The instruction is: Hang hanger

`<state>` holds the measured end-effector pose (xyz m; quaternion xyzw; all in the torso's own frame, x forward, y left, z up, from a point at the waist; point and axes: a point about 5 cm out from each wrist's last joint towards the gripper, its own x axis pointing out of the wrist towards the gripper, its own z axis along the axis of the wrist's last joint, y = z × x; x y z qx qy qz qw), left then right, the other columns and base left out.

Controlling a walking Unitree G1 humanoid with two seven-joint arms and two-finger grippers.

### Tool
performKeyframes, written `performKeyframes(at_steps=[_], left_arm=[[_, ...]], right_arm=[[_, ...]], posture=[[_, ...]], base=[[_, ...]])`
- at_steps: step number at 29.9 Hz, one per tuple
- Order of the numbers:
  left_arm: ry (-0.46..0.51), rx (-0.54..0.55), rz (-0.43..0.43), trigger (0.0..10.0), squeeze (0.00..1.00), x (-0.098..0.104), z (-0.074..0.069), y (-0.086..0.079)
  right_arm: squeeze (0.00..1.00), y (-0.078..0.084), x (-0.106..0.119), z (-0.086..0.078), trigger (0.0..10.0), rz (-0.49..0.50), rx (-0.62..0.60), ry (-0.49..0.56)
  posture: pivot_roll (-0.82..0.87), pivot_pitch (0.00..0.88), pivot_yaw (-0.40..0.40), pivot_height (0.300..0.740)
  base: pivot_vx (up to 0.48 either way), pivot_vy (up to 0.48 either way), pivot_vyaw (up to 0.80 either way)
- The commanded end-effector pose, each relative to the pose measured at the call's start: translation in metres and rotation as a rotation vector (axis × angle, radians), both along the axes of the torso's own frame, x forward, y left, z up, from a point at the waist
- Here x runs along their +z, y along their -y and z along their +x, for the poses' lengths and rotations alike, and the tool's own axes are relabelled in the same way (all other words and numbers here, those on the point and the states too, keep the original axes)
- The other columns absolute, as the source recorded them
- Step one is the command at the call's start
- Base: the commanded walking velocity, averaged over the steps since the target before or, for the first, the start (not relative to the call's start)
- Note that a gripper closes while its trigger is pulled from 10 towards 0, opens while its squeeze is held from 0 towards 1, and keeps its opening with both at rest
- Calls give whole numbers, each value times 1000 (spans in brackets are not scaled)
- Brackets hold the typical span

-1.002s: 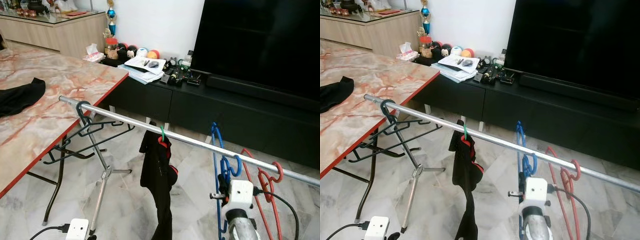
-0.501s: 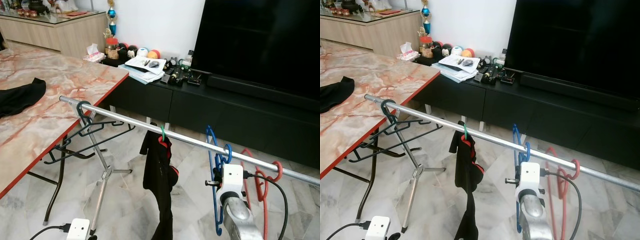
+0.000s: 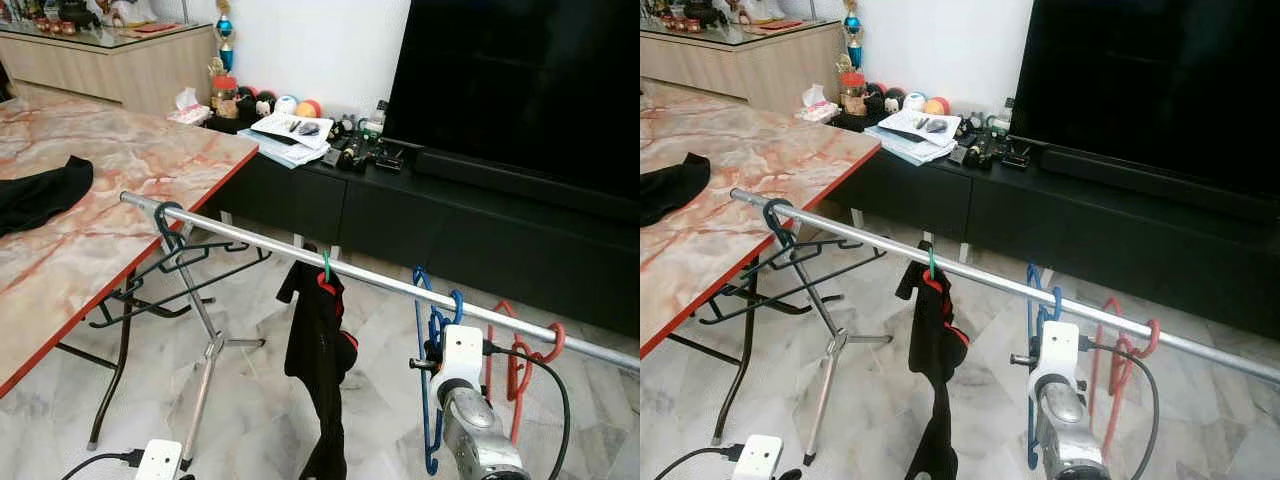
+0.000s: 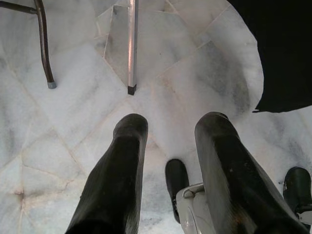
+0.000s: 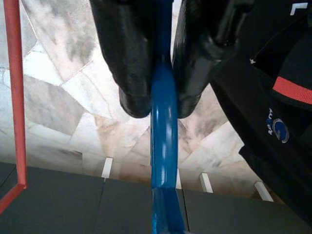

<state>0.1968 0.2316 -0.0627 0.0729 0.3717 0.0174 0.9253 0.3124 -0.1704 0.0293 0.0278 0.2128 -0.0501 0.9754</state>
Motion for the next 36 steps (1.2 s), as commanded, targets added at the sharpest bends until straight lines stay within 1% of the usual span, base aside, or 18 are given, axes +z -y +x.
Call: performKeyframes(at_steps=[1,3,4,5,6,7,9,10,14,17,18,19,21,29,32,36], left_arm=[[-27,3,-4,10000,0,-4,-6,0],[-29,4,-6,10000,0,-4,-6,0],[-29,4,-7,10000,0,-4,-6,1],[-29,4,-8,10000,0,-4,-6,2],[-29,4,-9,10000,0,-5,-7,2],[-30,3,-10,10000,0,-5,-7,3],[-30,2,-11,10000,0,-5,-7,3],[-33,-1,-13,10000,0,-6,-7,5],[-42,-5,-18,10000,0,-8,-9,8],[-46,-6,-21,10000,0,-9,-10,9],[-49,-7,-22,10000,0,-9,-11,10],[-49,-7,-22,10000,0,-9,-11,10],[-60,-7,-21,10000,0,-10,-13,10],[-84,-2,-20,10000,0,-13,-18,10],[-90,-4,-19,10000,0,-14,-19,10],[-97,-13,-15,10000,0,-14,-20,10]], right_arm=[[1000,5,-6,-6,10000,1,-15,-22],[1000,5,-6,-8,10000,-6,-15,1],[984,6,-4,-10,10000,-10,-12,24],[835,5,-2,-10,10000,-12,-7,51],[341,4,0,-11,10000,-14,2,85],[59,3,3,-12,10000,-12,12,115],[59,2,4,-13,10000,-12,18,133],[0,1,8,-16,10000,-13,27,175],[0,0,12,-22,10000,0,22,221],[0,1,17,-26,10000,-13,10,268],[0,3,21,-30,10000,-32,-4,299],[0,3,21,-30,10000,-32,-4,299],[0,6,21,-36,10000,-42,-30,300],[0,9,21,-50,10000,-40,-44,298],[0,11,26,-53,10000,-43,-63,320],[0,18,35,-56,10000,-56,-121,373]], posture=[[131,0,-52,740],[129,0,-53,740],[128,0,-54,740],[127,0,-55,740],[126,0,-55,740],[124,0,-55,740],[124,0,-55,740],[119,0,-56,740],[114,0,-59,740],[114,0,-63,740],[113,0,-64,740],[113,0,-64,740],[110,0,-65,740],[106,0,-70,740],[104,0,-70,740],[106,0,-73,740]], base=[[0,0,0],[0,0,0],[0,0,0],[0,0,0],[0,0,0],[0,0,0],[0,0,0],[0,0,0],[0,0,0],[0,0,0],[0,0,0],[0,0,0],[0,0,0],[0,0,0],[0,0,0],[0,0,0]])
